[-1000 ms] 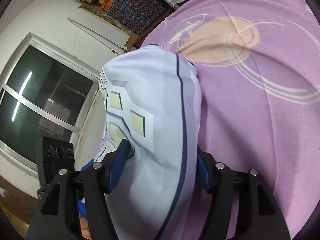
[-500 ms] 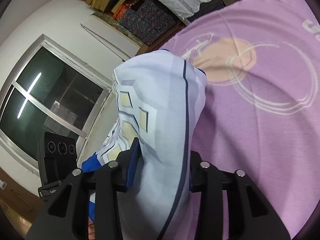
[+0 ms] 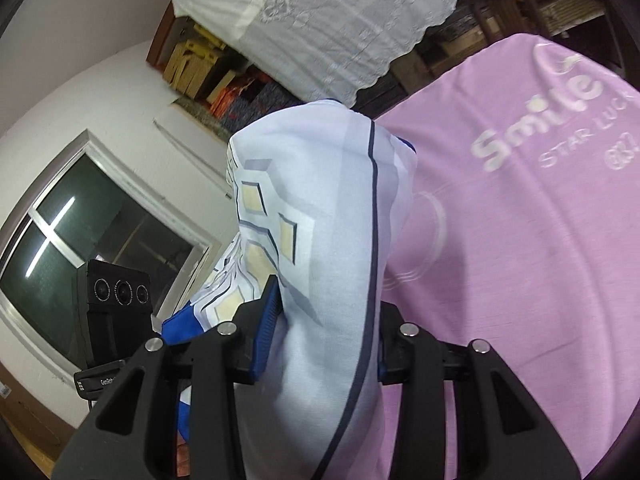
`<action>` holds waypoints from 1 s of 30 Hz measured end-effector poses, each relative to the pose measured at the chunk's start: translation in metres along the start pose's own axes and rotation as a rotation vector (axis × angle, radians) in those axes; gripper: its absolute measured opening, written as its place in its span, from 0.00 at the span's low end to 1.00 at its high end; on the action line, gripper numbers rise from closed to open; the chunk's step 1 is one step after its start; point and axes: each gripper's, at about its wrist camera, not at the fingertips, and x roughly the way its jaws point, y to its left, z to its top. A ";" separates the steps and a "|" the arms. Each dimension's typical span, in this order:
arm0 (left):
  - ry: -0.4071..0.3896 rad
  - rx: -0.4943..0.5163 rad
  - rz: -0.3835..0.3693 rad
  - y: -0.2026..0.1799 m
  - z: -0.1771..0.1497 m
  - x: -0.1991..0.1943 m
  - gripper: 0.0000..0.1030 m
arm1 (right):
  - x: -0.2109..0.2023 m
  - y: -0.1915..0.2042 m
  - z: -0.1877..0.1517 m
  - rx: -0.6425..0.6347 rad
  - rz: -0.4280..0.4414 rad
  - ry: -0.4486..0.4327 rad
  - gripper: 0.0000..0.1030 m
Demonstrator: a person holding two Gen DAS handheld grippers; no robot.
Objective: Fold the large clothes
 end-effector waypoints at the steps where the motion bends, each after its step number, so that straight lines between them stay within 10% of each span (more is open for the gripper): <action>1: 0.010 0.004 -0.003 -0.003 0.002 0.009 0.58 | -0.005 -0.006 0.002 0.008 -0.007 -0.006 0.37; 12: 0.144 0.035 0.082 0.007 -0.002 0.127 0.63 | -0.016 -0.119 0.014 0.149 -0.130 0.000 0.38; 22: 0.125 0.015 0.107 0.010 -0.005 0.112 0.75 | -0.001 -0.132 0.016 0.149 -0.236 0.043 0.60; 30: -0.021 0.080 0.252 -0.011 -0.040 0.042 0.83 | -0.050 -0.088 -0.010 0.084 -0.373 -0.113 0.66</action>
